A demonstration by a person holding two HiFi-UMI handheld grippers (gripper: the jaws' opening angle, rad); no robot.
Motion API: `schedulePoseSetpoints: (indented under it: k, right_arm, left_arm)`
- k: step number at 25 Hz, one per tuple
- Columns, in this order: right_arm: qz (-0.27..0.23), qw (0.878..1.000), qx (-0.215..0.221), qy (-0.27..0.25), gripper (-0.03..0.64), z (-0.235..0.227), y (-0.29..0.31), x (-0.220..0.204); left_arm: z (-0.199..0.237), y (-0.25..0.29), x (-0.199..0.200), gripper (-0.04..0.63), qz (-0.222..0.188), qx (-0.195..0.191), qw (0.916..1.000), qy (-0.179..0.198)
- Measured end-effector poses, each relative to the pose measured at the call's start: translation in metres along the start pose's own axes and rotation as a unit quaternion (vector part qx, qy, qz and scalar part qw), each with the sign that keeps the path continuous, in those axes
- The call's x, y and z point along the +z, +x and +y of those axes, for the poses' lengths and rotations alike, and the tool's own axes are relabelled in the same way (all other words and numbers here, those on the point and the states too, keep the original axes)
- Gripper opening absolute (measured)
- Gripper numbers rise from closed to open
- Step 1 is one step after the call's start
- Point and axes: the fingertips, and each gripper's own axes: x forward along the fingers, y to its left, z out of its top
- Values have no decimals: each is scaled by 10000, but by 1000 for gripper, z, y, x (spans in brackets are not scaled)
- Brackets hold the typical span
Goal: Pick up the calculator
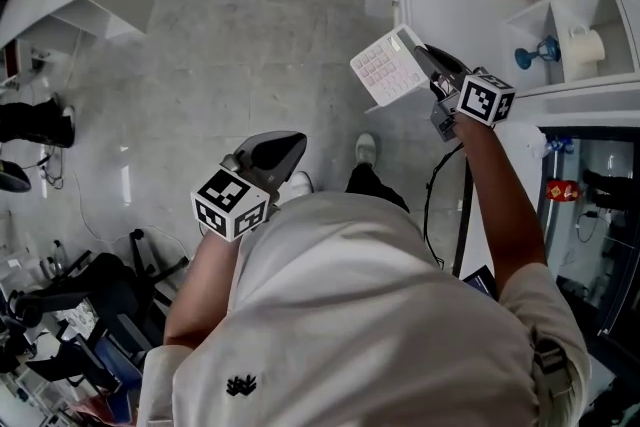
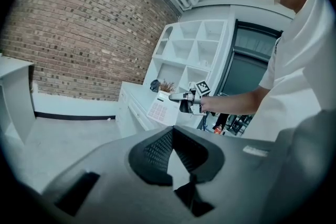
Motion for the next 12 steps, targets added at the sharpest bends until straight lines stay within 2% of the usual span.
schedulePoseSetpoints:
  k: [4, 9, 12]
  right_arm:
    - [-50, 10000, -5, -26, 57, 30, -5, -9]
    - [-166, 9998, -27, -66, 57, 89, -25, -38]
    - [-149, 9999, -28, -60, 57, 92, -25, -41]
  left_arm:
    - [-2, -18, -11, 6, 71, -69, 9999, 29]
    - [-21, -64, -40, 6, 99, -152, 9998, 110]
    - [-18, -63, -43, 6, 115, -182, 9997, 91]
